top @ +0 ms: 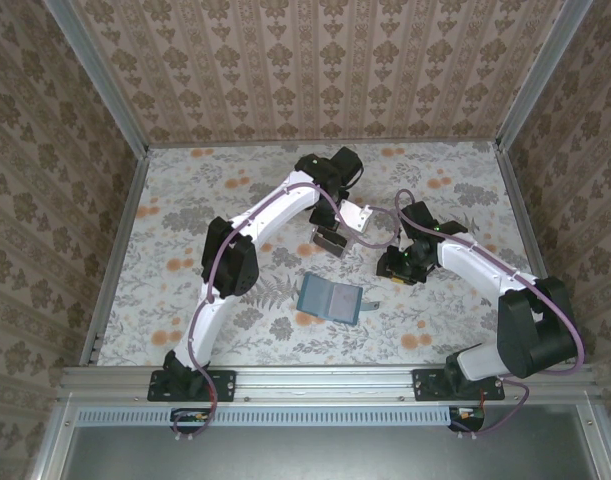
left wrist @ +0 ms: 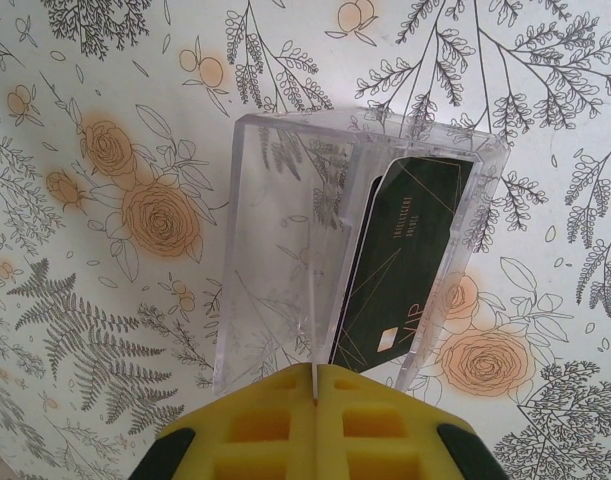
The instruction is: Take the credit cards out of the card holder
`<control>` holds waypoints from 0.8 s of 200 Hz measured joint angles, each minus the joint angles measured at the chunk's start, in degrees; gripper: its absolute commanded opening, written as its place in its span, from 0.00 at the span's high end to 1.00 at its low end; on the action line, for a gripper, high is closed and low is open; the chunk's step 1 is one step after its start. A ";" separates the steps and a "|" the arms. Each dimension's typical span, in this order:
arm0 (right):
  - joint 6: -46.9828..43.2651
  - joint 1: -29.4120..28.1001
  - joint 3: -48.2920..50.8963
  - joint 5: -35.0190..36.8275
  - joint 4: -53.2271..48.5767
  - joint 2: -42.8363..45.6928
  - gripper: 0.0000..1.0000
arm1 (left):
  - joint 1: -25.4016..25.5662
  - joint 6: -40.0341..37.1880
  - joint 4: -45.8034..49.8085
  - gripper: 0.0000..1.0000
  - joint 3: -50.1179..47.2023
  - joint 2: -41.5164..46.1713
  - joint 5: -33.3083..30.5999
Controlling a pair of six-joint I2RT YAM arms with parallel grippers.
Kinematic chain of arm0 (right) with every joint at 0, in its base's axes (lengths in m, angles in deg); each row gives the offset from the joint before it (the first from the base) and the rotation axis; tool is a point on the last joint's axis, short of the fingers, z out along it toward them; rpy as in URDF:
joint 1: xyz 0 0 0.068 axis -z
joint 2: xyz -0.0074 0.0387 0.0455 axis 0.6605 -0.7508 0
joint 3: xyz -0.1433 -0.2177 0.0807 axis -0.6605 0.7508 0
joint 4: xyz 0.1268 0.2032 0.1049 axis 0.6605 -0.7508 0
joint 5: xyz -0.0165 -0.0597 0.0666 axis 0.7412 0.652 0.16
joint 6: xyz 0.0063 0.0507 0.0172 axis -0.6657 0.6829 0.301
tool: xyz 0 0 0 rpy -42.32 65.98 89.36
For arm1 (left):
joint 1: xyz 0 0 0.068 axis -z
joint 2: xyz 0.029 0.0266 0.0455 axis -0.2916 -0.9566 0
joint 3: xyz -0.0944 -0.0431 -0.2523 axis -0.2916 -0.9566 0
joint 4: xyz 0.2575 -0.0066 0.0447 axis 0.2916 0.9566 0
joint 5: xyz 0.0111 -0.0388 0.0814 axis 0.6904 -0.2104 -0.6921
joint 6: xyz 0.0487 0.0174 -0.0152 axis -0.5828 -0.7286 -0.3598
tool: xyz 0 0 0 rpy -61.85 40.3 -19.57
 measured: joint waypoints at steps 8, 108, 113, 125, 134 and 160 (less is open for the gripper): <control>0.00 0.00 0.00 0.02 0.00 0.00 0.63 | 0.04 -0.07 0.00 1.00 0.00 0.02 -0.17; 0.00 0.00 0.00 0.02 0.00 0.00 0.63 | 0.13 -1.05 -0.15 1.00 0.00 1.57 -1.66; 0.02 0.00 -0.02 0.00 0.00 0.00 0.63 | 0.13 -1.14 -0.24 1.00 0.00 1.60 -1.51; 0.02 0.00 0.00 0.02 0.00 0.00 0.63 | 0.13 -1.31 -0.55 1.00 0.00 1.60 -1.22; 0.00 0.00 0.00 0.02 0.00 0.00 0.63 | 0.13 -1.49 -0.61 1.00 0.00 1.60 -0.92; 0.00 0.00 0.00 0.00 0.00 0.00 0.63 | 0.07 -1.66 -0.63 1.00 0.35 1.57 0.15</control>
